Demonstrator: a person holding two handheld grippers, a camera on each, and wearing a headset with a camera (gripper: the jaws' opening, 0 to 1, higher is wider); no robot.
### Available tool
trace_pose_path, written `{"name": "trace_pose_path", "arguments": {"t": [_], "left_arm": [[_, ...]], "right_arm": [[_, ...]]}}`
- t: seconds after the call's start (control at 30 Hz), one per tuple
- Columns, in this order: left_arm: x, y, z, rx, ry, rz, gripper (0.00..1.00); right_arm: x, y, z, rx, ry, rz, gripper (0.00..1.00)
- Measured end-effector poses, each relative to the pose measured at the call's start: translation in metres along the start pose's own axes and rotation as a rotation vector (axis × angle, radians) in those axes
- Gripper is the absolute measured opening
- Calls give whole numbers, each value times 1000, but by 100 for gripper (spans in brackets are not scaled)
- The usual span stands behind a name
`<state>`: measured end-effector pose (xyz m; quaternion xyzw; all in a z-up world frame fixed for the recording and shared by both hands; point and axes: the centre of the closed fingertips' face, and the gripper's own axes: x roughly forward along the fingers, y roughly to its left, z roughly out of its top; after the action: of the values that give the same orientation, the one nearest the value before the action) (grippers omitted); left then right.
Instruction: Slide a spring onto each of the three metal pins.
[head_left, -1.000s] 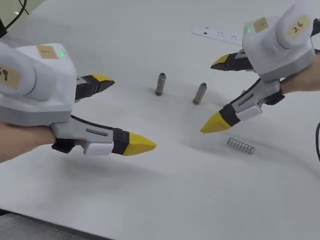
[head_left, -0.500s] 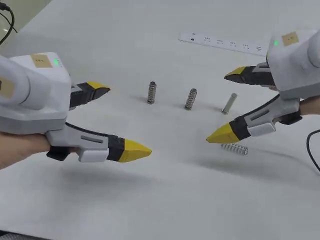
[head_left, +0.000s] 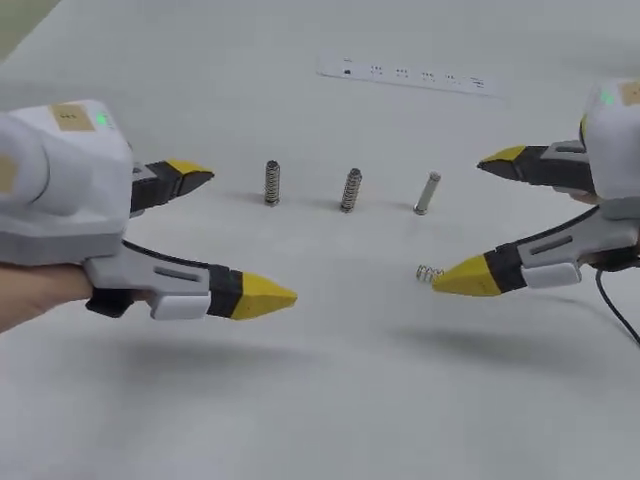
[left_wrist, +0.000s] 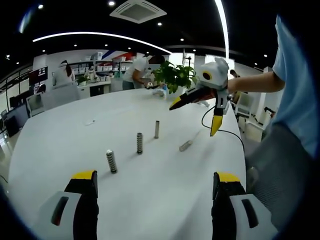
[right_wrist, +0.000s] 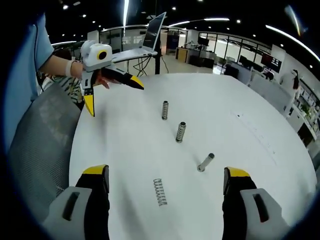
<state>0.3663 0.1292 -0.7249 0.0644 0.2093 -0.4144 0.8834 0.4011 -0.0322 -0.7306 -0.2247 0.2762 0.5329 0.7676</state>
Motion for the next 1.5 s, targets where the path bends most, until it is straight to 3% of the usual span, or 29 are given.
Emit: {"name": "trace_pose_path", "arguments": {"t": [0.3,0.7,1.07,1.3,1.5], "left_arm": [[12,-8,2,18,10,-42,91],[44,-35,10,65,23,-156,88],[70,-58,12,115,48,-264,86],[92,-66,12,130,51,-312,83],[109,-75,11,149,48,-349,71]], "right_arm": [[-29,0,-21,75,-12,-72,92],[-66,8,-41,156,-30,-142,89],[-82,19,-47,225,-61,-190,89],[-92,25,-54,272,-72,-221,88],[-100,25,-62,314,-82,-247,86]]}}
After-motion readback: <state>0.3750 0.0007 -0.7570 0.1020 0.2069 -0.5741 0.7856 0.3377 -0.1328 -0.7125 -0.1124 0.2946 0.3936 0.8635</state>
